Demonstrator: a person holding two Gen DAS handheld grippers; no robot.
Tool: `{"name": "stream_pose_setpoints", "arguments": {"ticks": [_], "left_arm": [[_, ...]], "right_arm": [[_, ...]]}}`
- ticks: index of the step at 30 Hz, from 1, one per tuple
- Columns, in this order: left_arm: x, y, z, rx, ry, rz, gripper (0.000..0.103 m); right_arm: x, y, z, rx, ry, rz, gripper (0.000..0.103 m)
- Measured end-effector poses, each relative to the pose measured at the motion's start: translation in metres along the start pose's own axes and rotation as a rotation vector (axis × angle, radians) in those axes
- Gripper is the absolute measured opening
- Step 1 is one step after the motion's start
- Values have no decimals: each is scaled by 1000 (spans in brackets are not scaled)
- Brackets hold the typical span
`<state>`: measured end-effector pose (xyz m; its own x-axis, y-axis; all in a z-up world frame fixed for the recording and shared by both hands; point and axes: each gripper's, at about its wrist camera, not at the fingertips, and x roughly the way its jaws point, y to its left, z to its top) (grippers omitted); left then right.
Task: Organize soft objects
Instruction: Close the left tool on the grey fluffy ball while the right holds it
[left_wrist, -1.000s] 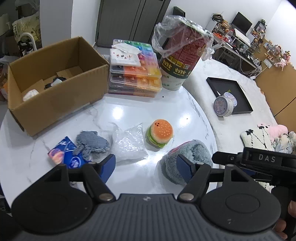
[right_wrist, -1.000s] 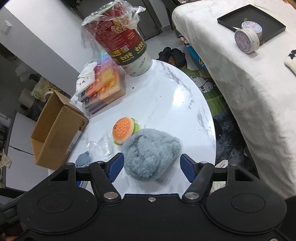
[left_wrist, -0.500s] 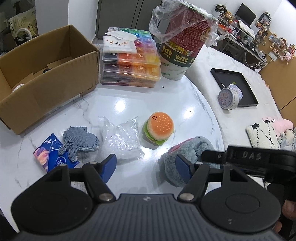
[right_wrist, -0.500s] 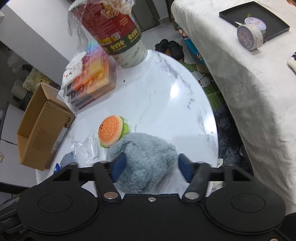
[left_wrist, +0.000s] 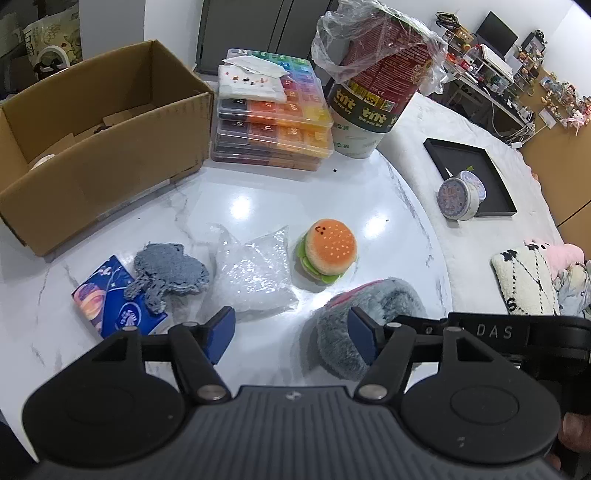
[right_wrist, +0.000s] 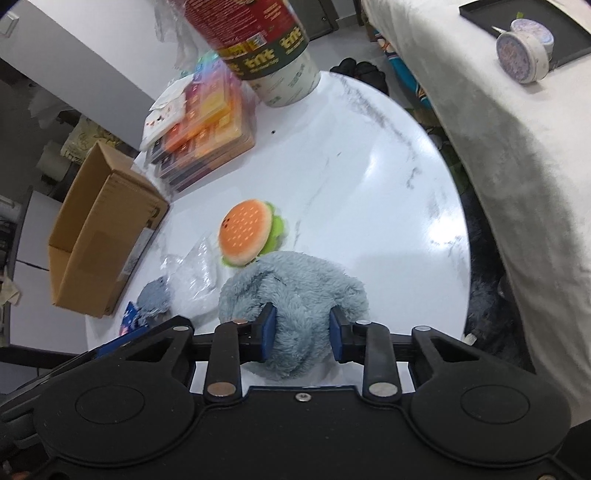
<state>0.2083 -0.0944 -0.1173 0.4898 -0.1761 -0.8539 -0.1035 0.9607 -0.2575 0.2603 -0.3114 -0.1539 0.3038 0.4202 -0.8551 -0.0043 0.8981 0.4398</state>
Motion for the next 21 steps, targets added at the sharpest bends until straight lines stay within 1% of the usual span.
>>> {"name": "stream_pose_setpoints", "arguments": {"ticks": [3, 11, 16, 18, 21], "left_arm": [[-4, 3, -2, -4, -1, -1, 64], [-10, 15, -7, -31, 9, -6, 53], [-11, 20, -10, -44, 21, -22, 51], [-10, 21, -10, -50, 22, -24, 51], [-9, 21, -9, -56, 21, -23, 50]], "right_arm": [[2, 4, -5, 3, 18, 22, 29], [7, 17, -20, 20, 60, 67, 29], [11, 23, -26, 34, 92, 103, 29], [10, 24, -26, 44, 95, 98, 33], [7, 20, -24, 69, 93, 106, 36]]}}
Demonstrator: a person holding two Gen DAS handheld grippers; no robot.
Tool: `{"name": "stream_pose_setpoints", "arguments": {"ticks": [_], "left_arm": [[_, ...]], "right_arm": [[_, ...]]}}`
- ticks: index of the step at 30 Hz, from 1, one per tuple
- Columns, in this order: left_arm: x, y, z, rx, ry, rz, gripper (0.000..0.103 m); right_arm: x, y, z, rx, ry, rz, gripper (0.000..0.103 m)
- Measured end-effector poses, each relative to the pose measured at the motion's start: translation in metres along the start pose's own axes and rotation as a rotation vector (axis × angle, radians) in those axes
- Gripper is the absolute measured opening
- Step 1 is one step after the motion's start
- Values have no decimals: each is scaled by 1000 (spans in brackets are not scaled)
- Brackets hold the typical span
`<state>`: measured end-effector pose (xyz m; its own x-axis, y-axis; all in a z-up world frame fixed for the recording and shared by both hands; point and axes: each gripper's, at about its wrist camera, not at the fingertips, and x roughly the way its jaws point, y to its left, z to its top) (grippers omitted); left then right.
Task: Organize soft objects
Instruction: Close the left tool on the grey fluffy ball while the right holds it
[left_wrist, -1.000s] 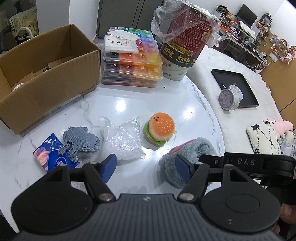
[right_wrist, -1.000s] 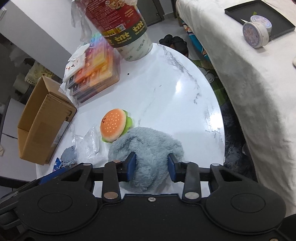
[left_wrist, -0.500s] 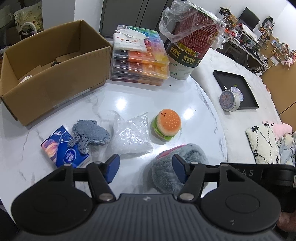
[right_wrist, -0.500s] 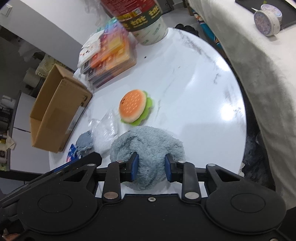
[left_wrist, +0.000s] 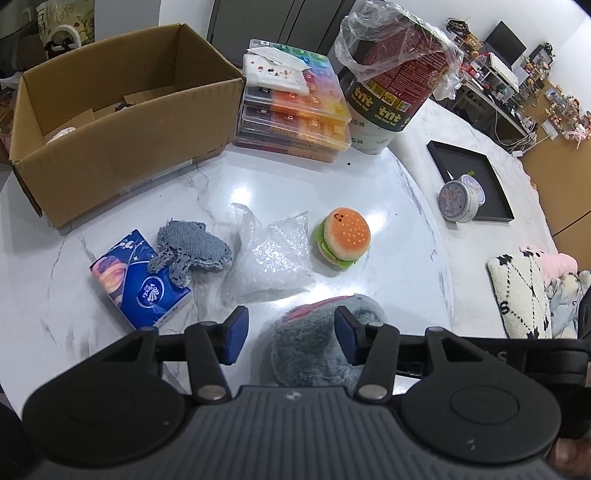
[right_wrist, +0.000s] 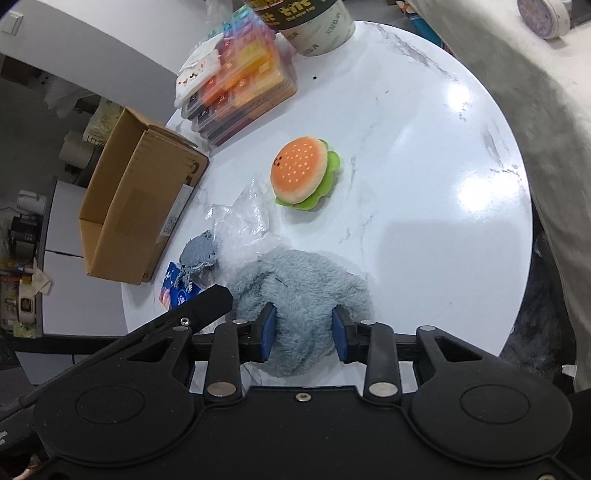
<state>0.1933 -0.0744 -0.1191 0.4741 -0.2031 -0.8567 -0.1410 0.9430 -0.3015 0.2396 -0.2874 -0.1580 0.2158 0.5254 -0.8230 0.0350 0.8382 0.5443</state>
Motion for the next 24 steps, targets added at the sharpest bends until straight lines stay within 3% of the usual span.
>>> {"name": "stream_pose_setpoints", "arguments": {"ticks": [6, 12, 17, 24], "left_arm": [[7, -2, -1, -16, 20, -17, 49], [19, -3, -7, -32, 53, -24, 49], [28, 7, -9, -107, 76, -61, 35], [29, 14, -10, -150, 65, -78, 30]], "right_arm": [[-10, -9, 7, 50, -36, 20, 36], [-1, -20, 7, 115, -13, 55, 36], [2, -27, 9, 171, -3, 83, 41], [3, -29, 10, 217, -6, 117, 52]]}}
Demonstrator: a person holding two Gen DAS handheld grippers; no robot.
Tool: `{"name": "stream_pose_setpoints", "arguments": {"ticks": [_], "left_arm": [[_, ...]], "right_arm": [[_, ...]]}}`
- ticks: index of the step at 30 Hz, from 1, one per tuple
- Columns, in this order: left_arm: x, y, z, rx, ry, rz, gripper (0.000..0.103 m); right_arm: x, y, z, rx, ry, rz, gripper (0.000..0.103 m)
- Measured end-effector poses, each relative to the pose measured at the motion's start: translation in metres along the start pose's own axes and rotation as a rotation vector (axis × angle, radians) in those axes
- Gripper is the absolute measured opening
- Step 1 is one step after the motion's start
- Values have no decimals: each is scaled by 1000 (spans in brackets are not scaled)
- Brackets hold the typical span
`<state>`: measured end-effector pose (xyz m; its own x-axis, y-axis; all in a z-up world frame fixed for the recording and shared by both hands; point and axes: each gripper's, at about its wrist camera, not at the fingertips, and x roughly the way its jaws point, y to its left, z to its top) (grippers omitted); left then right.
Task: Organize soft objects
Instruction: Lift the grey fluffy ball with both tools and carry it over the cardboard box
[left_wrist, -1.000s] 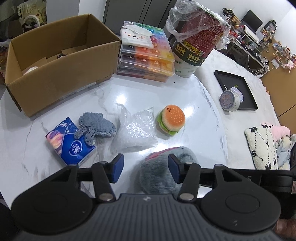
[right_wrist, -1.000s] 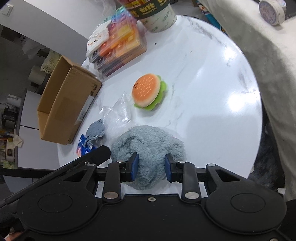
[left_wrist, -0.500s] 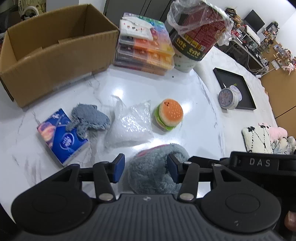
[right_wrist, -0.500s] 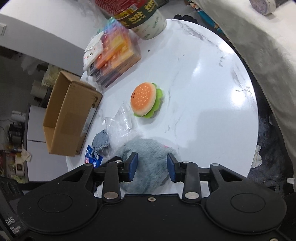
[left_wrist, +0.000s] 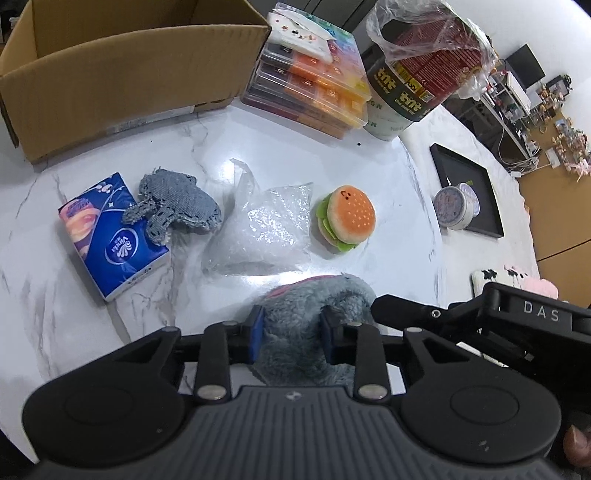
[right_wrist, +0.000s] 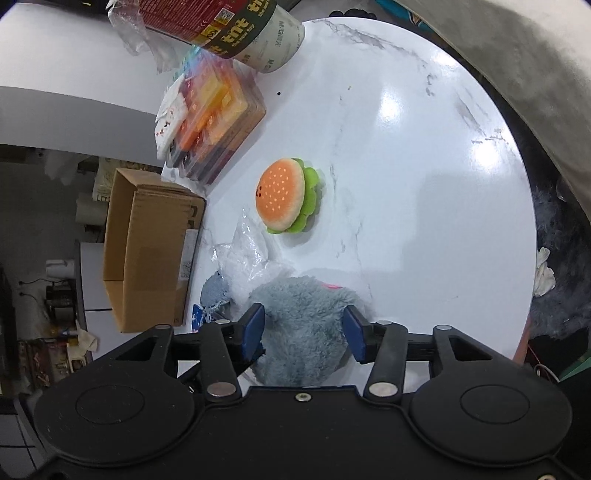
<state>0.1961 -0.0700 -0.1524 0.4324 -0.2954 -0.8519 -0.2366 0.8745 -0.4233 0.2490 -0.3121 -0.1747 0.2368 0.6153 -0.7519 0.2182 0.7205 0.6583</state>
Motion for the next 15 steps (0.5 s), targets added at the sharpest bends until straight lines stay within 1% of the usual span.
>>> {"name": "stream_pose_setpoints", "arguments": {"ticks": [3, 7, 10, 11, 15], "left_arm": [[1, -1, -1, 0, -2, -6, 30], [0, -2, -2, -9, -8, -4, 28], [-3, -2, -1, -20, -16, -7, 25], [-5, -2, -1, -23, -17, -11, 25], [-14, -1, 2, -25, -40, -18, 24]], "right_arm": [[5, 2, -2, -11, 2, -21, 56], [12, 3, -7, -14, 1, -45, 56], [11, 6, -8, -20, -8, -37, 43], [9, 7, -8, -22, -10, -29, 36], [5, 18, -9, -46, -22, -17, 34]]}}
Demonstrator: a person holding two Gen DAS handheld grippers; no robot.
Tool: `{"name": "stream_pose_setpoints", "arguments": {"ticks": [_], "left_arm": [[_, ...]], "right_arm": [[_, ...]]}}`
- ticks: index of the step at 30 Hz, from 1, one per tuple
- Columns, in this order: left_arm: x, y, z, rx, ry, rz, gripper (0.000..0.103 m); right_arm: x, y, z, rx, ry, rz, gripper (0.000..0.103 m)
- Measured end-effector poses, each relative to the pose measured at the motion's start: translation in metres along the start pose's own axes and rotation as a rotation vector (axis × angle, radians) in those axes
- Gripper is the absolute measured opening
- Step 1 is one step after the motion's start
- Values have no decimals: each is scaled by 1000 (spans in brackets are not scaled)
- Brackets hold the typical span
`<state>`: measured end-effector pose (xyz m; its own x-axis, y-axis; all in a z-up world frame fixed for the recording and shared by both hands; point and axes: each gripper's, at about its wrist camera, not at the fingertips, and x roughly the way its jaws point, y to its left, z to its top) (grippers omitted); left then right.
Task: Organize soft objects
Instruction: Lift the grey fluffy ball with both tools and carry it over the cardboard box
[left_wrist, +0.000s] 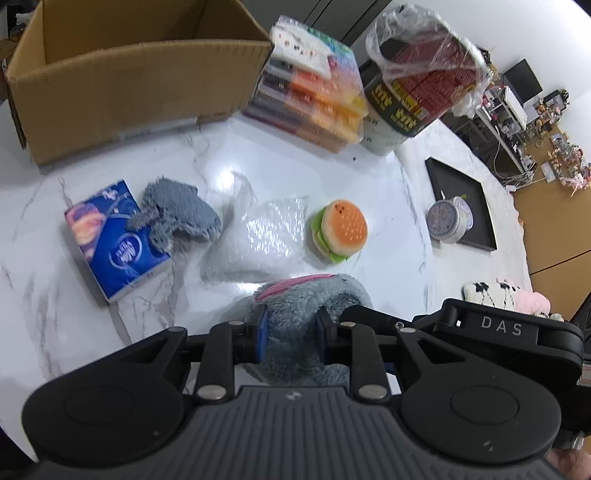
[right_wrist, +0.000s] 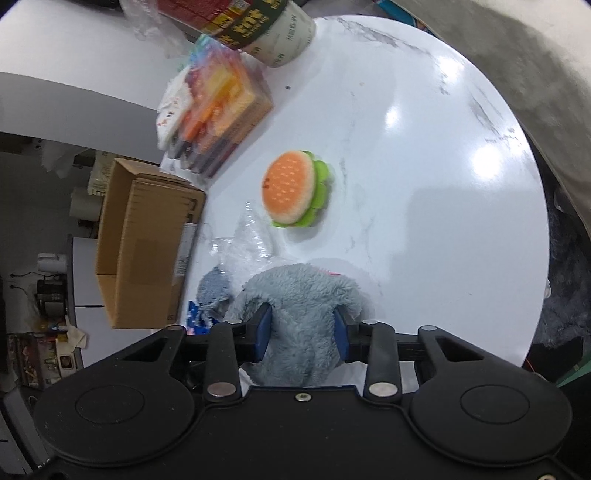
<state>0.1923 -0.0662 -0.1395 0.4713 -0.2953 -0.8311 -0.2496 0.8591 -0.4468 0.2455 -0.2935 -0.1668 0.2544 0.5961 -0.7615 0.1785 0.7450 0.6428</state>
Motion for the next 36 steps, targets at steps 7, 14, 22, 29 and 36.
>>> {"name": "stream_pose_setpoints", "arguments": {"ticks": [7, 14, 22, 29, 36], "left_arm": [[-19, 2, 6, 3, -41, 5, 24], [-40, 8, 13, 3, -81, 19, 24], [-68, 17, 28, 6, -139, 31, 24], [-88, 28, 43, -1, -177, 37, 24], [-102, 37, 59, 4, -203, 51, 24]], "right_arm": [[-4, 20, -3, -38, -17, 11, 33], [-5, 45, -8, -84, -30, 21, 33], [-6, 82, -13, -147, -47, 48, 33], [-4, 111, -13, -187, -52, 65, 33], [3, 139, -15, -249, -59, 66, 33]]}}
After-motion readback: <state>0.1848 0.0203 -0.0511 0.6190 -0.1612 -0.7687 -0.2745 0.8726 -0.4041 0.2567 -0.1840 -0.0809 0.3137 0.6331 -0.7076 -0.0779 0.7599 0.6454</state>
